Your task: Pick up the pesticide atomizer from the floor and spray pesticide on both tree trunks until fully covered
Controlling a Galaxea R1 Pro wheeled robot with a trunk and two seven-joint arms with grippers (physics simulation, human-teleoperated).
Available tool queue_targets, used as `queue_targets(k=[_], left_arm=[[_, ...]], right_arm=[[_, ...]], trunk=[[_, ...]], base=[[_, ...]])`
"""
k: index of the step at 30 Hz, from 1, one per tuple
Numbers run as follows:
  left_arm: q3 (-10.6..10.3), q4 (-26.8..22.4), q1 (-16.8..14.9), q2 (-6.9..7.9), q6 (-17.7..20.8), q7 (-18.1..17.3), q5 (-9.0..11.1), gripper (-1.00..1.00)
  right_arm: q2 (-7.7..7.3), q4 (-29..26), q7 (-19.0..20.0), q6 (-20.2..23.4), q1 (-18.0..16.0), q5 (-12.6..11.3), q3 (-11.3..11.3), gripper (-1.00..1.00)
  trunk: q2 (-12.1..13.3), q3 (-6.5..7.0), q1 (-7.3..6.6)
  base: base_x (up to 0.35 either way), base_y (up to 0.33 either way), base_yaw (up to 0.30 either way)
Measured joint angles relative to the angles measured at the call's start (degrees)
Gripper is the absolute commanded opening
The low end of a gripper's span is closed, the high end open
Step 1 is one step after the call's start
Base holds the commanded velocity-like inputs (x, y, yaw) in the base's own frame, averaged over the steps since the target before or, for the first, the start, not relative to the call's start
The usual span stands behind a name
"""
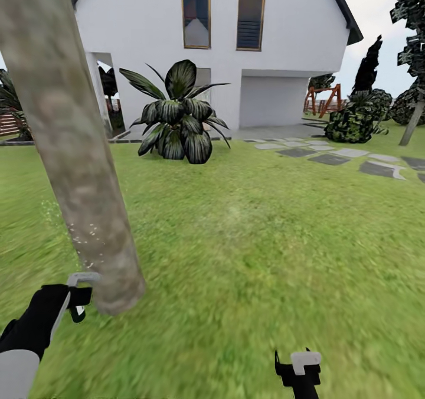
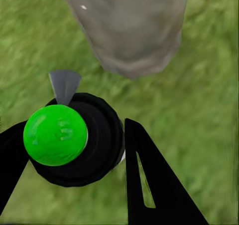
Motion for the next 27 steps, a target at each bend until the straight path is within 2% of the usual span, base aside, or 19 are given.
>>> queue_targets(k=[2,4,7,14,23,27], left_arm=[[1.5,-0.8,0.0,-0.16,-0.1,0.0,0.0,-1.0],[2.0,-0.6,0.2,-0.33,-0.1,0.0,0.1,-1.0],[2.2,-0.5,0.7,-0.48,-0.1,0.0,0.3,-1.0],[2.2,-1.2,1.0,-0.48,-0.1,0.0,-0.3,-1.0],[2.3,-1.8,4.1,-0.37,-0.1,0.1,-0.3,-1.0],[2.3,-1.9,4.9,-0.43,-0.1,0.2,-0.2,-1.0]], right_arm=[[0.0,0.0,0.0,0.0,0.0,0.0,0.0,1.0],[0.0,0.0,0.0,0.0,0.0,0.0,0.0,1.0],[0.0,0.0,0.0,0.0,0.0,0.0,0.0,1.0],[-0.09,0.0,0.0,-0.1,0.0,0.0,-0.1,1.0],[-0.01,0.0,-0.1,0.0,0.0,0.0,0.0,1.0],[0.08,0.0,-0.1,0.0,0.0,0.0,0.0,1.0]], trunk=[[0.0,0.0,0.0],[0.0,0.0,0.0],[0.0,0.0,0.0],[0.0,0.0,-0.01],[0.0,0.0,0.0],[0.0,0.0,0.0]], base=[[0.004,-0.268,0.253],[0.001,-0.268,0.271],[0.017,-0.269,0.253],[0.085,-0.268,0.025],[0.102,-0.267,0.002],[0.009,-0.271,0.181]])
